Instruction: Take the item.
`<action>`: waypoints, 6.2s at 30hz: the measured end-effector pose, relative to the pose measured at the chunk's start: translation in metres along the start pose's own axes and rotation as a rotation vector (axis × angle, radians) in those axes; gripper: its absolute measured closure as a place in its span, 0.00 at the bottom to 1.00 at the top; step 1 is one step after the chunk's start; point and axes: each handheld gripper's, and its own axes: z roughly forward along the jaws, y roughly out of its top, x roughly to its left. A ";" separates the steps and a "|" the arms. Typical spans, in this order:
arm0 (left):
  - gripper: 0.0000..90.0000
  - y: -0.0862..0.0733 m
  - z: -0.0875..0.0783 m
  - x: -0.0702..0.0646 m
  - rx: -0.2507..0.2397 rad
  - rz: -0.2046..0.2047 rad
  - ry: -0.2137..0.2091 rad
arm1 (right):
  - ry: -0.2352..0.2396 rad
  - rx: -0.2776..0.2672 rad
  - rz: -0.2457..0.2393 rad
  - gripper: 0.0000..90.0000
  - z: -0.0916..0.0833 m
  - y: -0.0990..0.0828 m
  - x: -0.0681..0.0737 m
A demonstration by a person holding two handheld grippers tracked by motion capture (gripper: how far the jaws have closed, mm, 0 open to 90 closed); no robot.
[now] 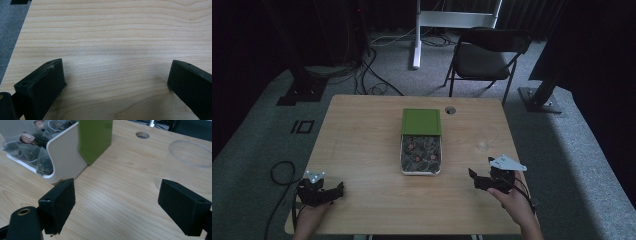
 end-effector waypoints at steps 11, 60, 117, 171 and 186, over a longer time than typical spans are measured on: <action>0.02 0.000 0.000 0.000 0.000 0.000 0.000 | 0.023 -0.025 -0.024 0.16 0.001 0.014 0.009; 0.02 0.000 0.000 0.000 0.001 0.000 0.000 | 0.159 -0.050 -0.110 0.17 0.032 0.052 0.064; 0.02 0.000 0.000 0.000 0.000 -0.002 0.000 | 0.197 -0.029 -0.120 0.43 0.098 0.067 0.127; 0.02 0.000 0.000 0.000 0.000 0.000 0.000 | 0.210 0.041 -0.096 0.89 0.119 0.067 0.130; 0.02 0.000 0.000 0.000 0.000 0.000 0.000 | 0.218 -0.033 -0.071 0.89 0.099 0.081 0.120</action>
